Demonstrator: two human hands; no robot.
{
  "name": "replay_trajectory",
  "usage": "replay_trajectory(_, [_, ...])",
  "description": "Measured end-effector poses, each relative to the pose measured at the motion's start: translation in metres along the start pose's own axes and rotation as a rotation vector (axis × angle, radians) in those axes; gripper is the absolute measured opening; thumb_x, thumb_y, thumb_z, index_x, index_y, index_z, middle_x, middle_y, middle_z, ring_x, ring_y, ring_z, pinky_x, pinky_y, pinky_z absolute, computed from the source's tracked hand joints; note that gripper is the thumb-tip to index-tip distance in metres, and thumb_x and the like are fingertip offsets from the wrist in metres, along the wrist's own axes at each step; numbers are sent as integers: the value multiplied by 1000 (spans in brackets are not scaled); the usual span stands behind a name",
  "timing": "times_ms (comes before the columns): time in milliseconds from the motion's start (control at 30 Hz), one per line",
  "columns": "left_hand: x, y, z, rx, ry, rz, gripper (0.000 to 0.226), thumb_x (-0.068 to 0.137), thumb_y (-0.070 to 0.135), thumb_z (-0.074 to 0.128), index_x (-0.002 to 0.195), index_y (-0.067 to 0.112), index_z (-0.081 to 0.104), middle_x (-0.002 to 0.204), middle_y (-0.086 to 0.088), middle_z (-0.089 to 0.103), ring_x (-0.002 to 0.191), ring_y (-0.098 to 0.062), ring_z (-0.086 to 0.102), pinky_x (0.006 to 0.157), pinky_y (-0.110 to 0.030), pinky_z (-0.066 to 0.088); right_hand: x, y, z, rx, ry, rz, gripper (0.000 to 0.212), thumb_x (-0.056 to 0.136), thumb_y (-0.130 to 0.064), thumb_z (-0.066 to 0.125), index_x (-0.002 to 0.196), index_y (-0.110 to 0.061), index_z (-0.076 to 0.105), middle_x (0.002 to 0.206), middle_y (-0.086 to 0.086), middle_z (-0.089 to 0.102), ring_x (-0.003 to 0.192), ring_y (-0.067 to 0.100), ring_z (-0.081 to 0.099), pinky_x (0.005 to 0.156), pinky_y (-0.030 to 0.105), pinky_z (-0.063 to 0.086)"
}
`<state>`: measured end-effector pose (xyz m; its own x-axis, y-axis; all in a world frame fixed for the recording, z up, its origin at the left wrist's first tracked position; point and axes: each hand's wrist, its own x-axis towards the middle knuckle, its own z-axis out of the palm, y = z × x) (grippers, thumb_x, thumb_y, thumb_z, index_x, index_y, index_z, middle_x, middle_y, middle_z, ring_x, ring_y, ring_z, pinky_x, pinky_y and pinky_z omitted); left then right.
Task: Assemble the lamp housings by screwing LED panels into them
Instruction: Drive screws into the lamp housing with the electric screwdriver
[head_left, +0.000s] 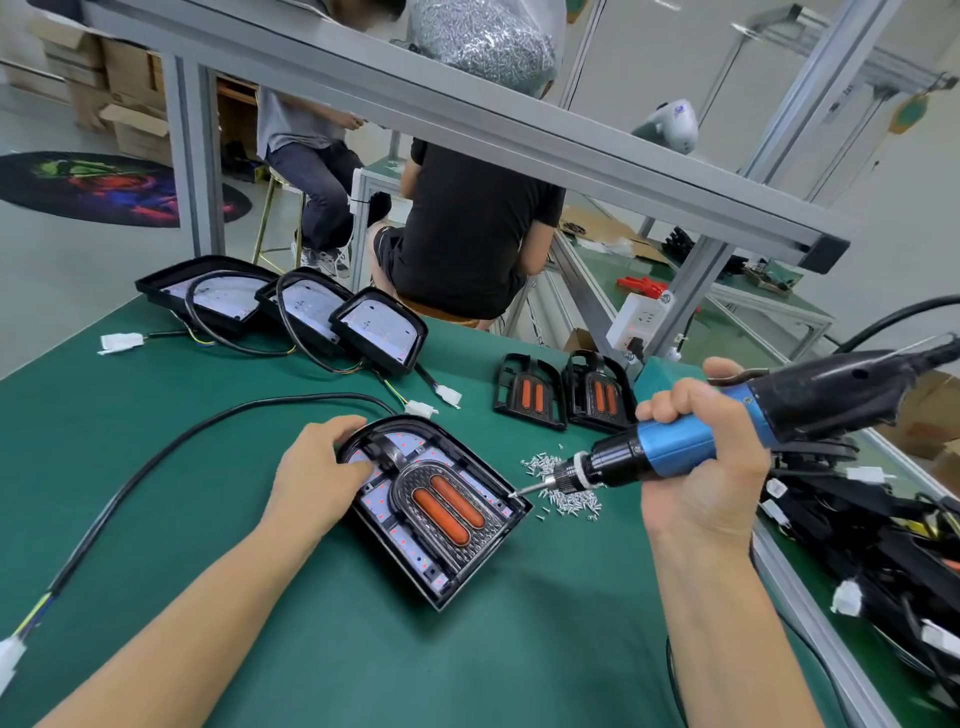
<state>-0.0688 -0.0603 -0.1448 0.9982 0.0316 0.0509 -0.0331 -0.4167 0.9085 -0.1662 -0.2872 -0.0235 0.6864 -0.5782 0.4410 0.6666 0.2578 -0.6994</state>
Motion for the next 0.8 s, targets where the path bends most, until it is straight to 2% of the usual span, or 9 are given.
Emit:
replay_trajectory(167, [1,0,1,52,-5,53,47,79,3,65,122,23,61,112,-2,58,97,-17,49,85,-26,34,1,1,-3,6,1,2,24,70,-1,51,89,-16,52,55,-5,47,51,12,47,60,24,44])
replay_trajectory(300, [1,-2,5,-129,5,-21,47,79,-3,63,119,22,63,102,5,65,97,-18,58,85,-26,38,2,2,-5,-16,-7,-7,24,70,1,52,89,-16,53,55,-4,46,51,12,47,59,25,44])
replay_trajectory(367, [1,-1,6,-221,-6,-30,46,77,-7,62,97,34,68,90,11,69,93,-21,63,81,-29,43,2,5,-5,-25,-11,-4,24,71,1,52,89,-15,53,56,-3,46,50,13,47,59,26,44])
replay_trajectory(433, [0,2,6,-271,-15,-29,59,76,-9,61,74,50,68,74,23,69,81,-14,63,77,-28,46,3,7,-5,-42,-11,-5,24,71,1,53,89,-15,54,56,-1,47,50,14,47,58,26,44])
replay_trajectory(467, [-1,2,6,-291,-13,-31,65,76,-8,61,69,56,66,71,27,68,78,-11,63,77,-28,47,3,9,-5,-51,-12,-9,24,70,2,53,88,-15,54,56,-1,47,50,15,47,58,26,44])
replay_trajectory(700, [-5,1,7,-359,16,-39,66,75,-8,61,70,58,66,75,28,69,79,-10,64,87,-36,50,-1,19,-6,-96,-43,3,24,73,4,53,86,-16,57,57,-1,49,50,15,50,59,26,43])
replay_trajectory(800, [-6,2,8,-381,15,-28,67,76,-9,60,71,58,66,74,27,69,77,-11,63,85,-35,51,-1,20,-5,-115,-54,-5,24,73,3,53,87,-16,56,56,-2,50,51,16,50,58,26,43])
